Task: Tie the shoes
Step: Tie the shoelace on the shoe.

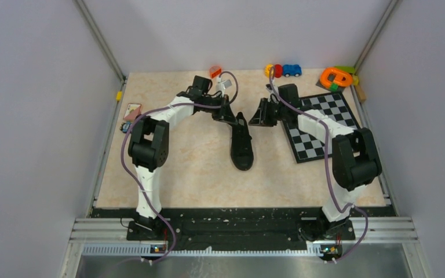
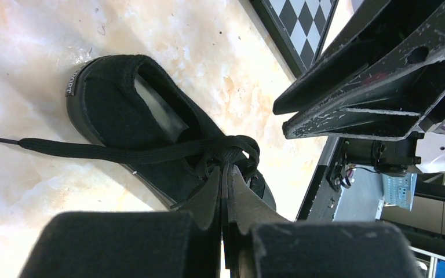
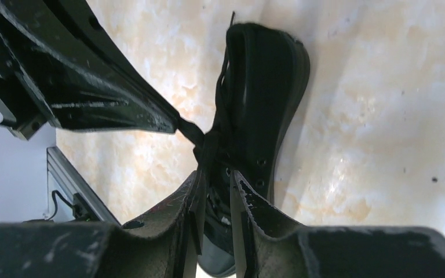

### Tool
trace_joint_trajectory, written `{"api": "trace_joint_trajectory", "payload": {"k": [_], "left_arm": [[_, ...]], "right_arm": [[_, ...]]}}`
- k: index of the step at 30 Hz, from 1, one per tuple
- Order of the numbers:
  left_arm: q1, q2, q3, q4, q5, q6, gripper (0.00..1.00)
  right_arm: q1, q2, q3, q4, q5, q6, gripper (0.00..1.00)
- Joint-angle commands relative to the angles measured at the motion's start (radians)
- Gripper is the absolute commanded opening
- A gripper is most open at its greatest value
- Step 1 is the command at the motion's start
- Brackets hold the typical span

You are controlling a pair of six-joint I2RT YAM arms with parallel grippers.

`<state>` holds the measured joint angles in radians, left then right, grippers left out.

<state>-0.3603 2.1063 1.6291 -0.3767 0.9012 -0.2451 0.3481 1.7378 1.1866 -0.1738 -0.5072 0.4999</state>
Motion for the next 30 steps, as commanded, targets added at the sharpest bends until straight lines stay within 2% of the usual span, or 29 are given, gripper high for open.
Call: {"api": "trace_joint_trajectory", "payload": {"k": [1,7,17,30], "left_arm": [[-0.004,0.01,0.039,-0.002,0.026,0.026,0.0],[-0.004,0.014,0.037,-0.005,0.03,0.025,0.0],[-0.005,0.017,0.034,-0.006,0.035,0.027,0.0],[-0.005,0.018,0.035,-0.018,0.039,0.032,0.0]], "right_arm": [[-0.002,0.051,0.086,-0.034,-0.027,-0.097,0.24],[0.031,0.084,0.112,-0.075,-0.015,-0.22,0.24],[0.056,0.084,0.074,-0.024,-0.06,-0.34,0.26],[0.057,0.084,0.043,-0.042,-0.025,-0.355,0.24]]}}
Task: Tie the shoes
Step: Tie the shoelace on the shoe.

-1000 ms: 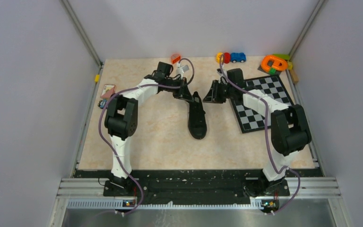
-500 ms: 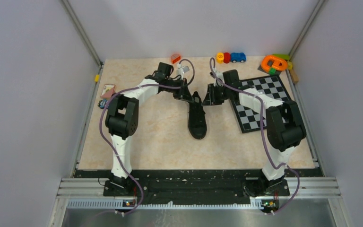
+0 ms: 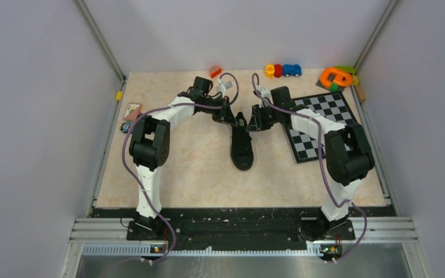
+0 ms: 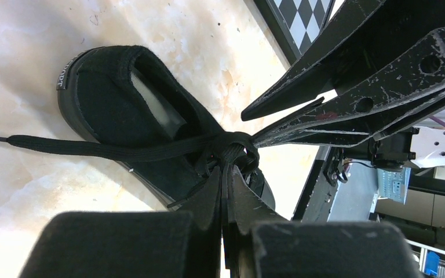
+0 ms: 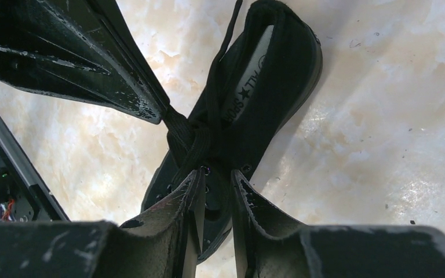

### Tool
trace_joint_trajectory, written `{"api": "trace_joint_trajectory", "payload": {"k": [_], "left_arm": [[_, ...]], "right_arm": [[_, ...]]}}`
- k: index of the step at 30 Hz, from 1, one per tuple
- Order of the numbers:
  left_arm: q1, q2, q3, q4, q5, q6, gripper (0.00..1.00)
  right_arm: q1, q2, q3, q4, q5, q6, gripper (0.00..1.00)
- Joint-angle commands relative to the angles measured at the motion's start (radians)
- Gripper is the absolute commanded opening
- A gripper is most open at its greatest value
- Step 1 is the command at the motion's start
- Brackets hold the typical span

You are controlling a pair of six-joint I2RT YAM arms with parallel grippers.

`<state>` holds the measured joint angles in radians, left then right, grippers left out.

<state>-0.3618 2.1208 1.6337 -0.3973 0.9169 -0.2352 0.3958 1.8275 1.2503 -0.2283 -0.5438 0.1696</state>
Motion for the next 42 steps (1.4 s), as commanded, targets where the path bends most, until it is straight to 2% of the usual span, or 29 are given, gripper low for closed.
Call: {"api": "trace_joint_trajectory", "payload": {"k": [1,8,30,37,42], "left_arm": [[-0.003,0.004,0.029,0.002,0.023,0.023,0.0],[-0.003,-0.002,0.018,-0.003,0.025,0.027,0.0],[-0.003,0.003,0.022,-0.006,0.033,0.027,0.0],[-0.003,0.007,0.026,-0.008,0.036,0.025,0.0],[-0.002,0.008,0.026,-0.012,0.037,0.027,0.0]], "right_arm": [[0.007,-0.009,-0.032,0.022,0.014,-0.015,0.24],[-0.036,-0.031,-0.087,0.116,-0.029,0.068,0.27],[0.031,0.04,0.042,0.013,0.003,-0.071,0.27],[0.055,0.041,0.051,-0.006,0.013,-0.097,0.24],[0.071,0.028,0.042,0.002,0.018,-0.113,0.25]]}}
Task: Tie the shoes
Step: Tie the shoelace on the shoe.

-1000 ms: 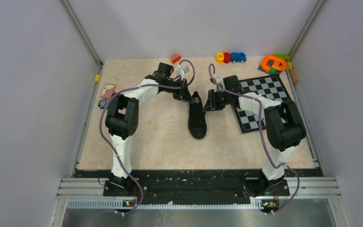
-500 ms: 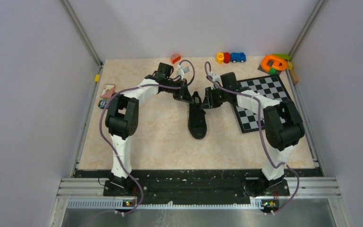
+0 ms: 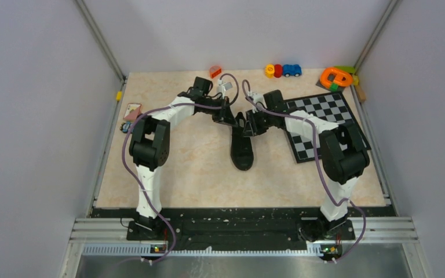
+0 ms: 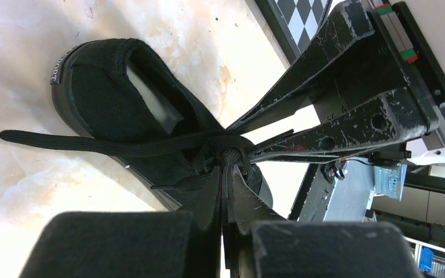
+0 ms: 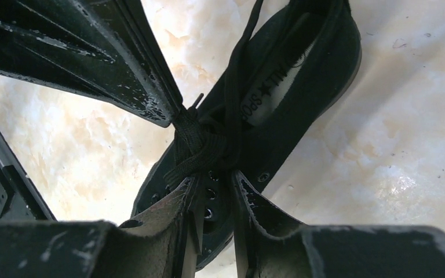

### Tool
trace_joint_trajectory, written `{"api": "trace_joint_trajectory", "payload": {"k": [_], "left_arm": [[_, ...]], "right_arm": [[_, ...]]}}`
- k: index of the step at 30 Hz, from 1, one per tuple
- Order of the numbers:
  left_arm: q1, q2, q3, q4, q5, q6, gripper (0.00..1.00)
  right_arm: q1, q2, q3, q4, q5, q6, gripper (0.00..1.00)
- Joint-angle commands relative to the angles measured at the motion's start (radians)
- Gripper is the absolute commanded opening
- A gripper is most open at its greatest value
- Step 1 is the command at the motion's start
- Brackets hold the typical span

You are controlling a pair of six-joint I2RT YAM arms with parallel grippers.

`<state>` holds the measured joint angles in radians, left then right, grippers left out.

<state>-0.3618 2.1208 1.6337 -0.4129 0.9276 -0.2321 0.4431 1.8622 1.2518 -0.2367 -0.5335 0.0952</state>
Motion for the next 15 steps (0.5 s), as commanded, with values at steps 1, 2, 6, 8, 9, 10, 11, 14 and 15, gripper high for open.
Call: {"api": "trace_joint_trajectory", "payload": {"k": [1,2,6,8,9,10,11,14,15], "left_arm": [[-0.003,0.008,0.026,0.003,0.027,0.024,0.0],[-0.003,0.008,0.026,0.003,0.027,0.022,0.0],[-0.002,0.008,0.026,0.002,0.028,0.023,0.0],[-0.003,0.008,0.025,0.001,0.027,0.025,0.0],[-0.003,0.007,0.025,-0.002,0.025,0.025,0.0],[-0.002,0.007,0.025,-0.004,0.024,0.026,0.0],[-0.002,0.007,0.025,-0.008,0.02,0.029,0.0],[0.002,0.004,0.019,-0.016,0.012,0.032,0.0],[0.002,0.003,0.015,-0.017,0.011,0.033,0.0]], "right_arm": [[0.025,-0.003,0.043,0.008,0.009,-0.04,0.25],[0.026,0.002,0.048,0.006,0.009,-0.039,0.25],[0.028,0.018,0.07,0.009,0.012,-0.032,0.21],[0.029,0.021,0.08,0.003,0.012,-0.026,0.15],[0.028,0.022,0.085,-0.004,0.013,-0.022,0.12],[0.028,0.017,0.085,-0.011,0.013,-0.021,0.09],[0.028,0.009,0.075,-0.015,0.014,-0.017,0.05],[0.028,-0.032,0.023,-0.008,0.019,0.007,0.0],[0.03,-0.046,0.006,-0.007,0.019,0.014,0.0]]}}
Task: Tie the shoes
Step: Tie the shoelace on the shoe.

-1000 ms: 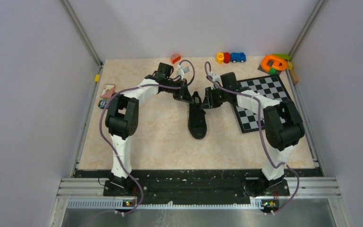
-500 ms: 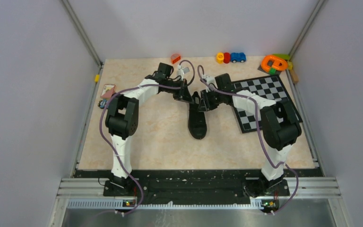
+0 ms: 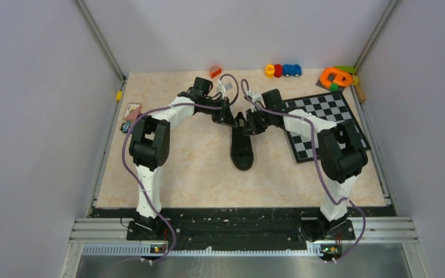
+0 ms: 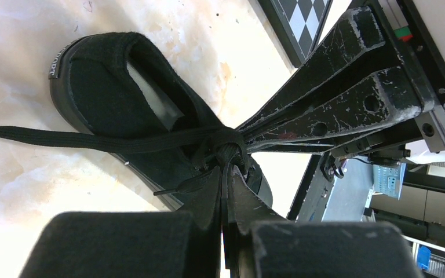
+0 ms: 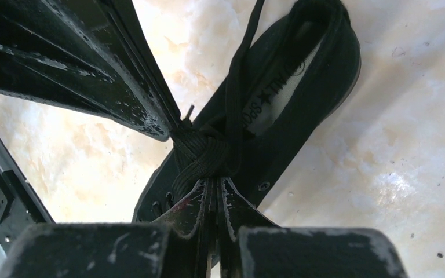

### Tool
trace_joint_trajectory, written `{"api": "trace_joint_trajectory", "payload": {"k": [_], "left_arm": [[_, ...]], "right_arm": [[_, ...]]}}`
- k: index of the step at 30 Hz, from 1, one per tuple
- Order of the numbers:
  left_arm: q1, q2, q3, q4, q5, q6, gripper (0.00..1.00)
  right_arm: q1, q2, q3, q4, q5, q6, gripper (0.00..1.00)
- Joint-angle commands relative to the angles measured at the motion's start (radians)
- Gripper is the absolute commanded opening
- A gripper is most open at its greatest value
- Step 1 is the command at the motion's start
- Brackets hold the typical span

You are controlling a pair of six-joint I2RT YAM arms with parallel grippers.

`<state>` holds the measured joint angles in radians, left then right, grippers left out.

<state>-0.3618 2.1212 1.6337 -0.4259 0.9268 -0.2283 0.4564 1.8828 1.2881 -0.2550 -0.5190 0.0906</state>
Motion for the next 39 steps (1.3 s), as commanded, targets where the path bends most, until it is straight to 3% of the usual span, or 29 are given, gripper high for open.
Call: {"api": "trace_joint_trajectory", "payload": {"k": [1,39], "left_arm": [[0.003,0.002,0.013,-0.004,0.011,0.029,0.0],[0.055,-0.043,-0.153,0.02,-0.006,0.062,0.0]], "right_arm": [[0.017,-0.077,-0.045,0.011,0.004,0.026,0.0],[0.024,-0.183,-0.163,-0.1,0.265,0.257,0.0]]}}
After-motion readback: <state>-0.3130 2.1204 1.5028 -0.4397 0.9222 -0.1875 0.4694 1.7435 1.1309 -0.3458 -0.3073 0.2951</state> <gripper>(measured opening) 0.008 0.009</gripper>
